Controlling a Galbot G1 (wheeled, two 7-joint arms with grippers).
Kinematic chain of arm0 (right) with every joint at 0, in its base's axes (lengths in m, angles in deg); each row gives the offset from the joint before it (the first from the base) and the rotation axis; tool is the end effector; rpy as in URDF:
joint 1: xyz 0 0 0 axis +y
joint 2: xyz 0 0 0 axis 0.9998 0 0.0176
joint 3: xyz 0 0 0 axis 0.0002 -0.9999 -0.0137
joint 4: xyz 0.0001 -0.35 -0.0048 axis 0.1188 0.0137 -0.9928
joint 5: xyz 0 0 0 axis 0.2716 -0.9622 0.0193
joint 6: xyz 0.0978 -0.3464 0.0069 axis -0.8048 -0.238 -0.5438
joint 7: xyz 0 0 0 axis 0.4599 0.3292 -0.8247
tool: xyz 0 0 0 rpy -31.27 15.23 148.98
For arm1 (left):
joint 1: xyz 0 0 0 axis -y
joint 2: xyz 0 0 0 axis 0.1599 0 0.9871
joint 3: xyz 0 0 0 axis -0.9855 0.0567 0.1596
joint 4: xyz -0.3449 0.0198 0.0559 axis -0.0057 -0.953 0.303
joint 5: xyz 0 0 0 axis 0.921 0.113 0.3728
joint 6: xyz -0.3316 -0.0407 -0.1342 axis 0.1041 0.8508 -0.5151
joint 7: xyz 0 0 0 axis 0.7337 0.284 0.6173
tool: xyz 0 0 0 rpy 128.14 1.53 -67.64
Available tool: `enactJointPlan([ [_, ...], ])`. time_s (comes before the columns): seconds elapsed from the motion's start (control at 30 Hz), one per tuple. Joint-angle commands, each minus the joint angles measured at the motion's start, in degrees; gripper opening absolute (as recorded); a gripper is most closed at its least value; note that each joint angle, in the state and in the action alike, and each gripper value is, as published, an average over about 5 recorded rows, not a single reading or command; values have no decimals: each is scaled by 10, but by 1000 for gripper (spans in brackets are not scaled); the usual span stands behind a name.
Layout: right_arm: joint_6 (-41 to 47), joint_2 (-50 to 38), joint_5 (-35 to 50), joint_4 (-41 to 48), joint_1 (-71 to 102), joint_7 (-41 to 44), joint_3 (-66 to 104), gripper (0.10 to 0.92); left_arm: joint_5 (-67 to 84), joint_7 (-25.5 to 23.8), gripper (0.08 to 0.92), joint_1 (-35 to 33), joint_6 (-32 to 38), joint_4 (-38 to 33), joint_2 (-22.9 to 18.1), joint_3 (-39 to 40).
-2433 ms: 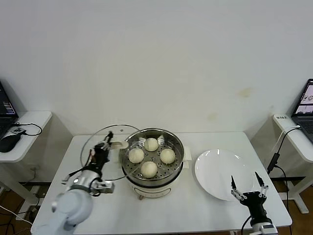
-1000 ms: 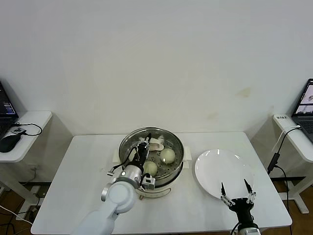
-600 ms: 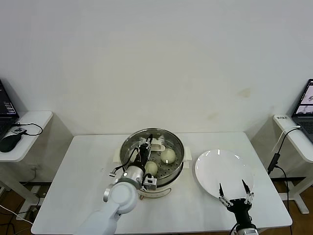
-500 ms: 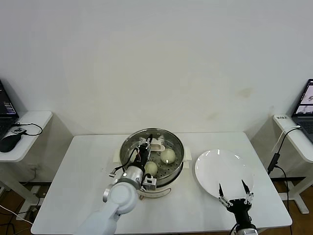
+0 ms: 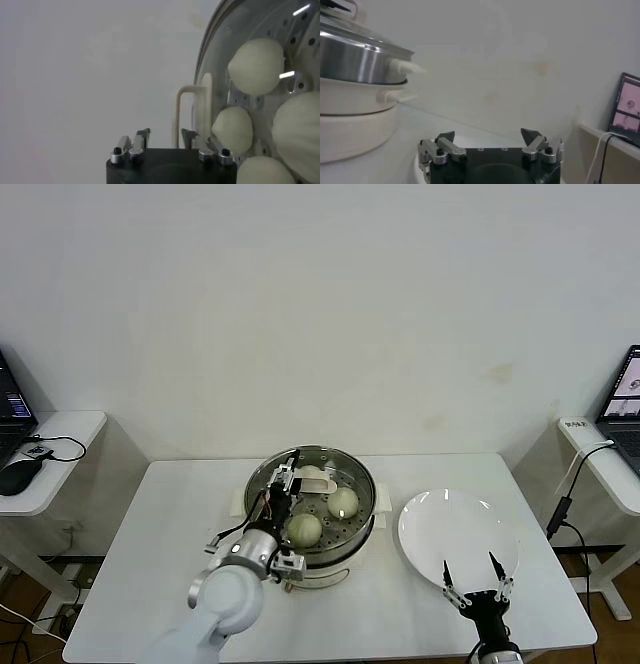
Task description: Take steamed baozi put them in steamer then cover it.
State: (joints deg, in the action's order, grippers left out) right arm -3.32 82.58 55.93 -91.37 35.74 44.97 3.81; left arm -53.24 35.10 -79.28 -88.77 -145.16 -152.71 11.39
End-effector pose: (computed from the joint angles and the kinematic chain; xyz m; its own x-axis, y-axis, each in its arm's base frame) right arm 0.1447 -0.0852 -0.3863 -0.9991 0.0205 0.0377 0.0076 0.9488 -0.3157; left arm 0.2985 -0.0596 -0.2511 -0.9596 0.2797 0.0295 0.0455 0.0509 0.9977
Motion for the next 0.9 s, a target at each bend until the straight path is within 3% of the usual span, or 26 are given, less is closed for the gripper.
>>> enactJointPlan([
  [0.03,1,-1,0,0,1,0,0,823,84,29,702,-124,10,-153,36,-71],
  [0.13,1,0,-1,1,1,0,-2,823,152,52,780,-197,24,-194,43,-126],
  [0.27,1,1,1,5,2,1,-4,823,299,95,818,-319,67,-220,44,-238],
  [0.37,-1,0,5,6,5,2,-7,823,476,134,822,-381,128,-201,26,-337],
  [0.5,-4,-4,12,1,12,4,-15,822,705,184,823,-424,211,-145,8,-412],
  [0.7,-7,-24,28,-12,33,9,-25,823,870,213,823,-480,252,-106,-12,-419],
  [0.9,-6,-52,42,-23,61,11,-30,823,902,211,823,-497,346,-62,-40,-384],
])
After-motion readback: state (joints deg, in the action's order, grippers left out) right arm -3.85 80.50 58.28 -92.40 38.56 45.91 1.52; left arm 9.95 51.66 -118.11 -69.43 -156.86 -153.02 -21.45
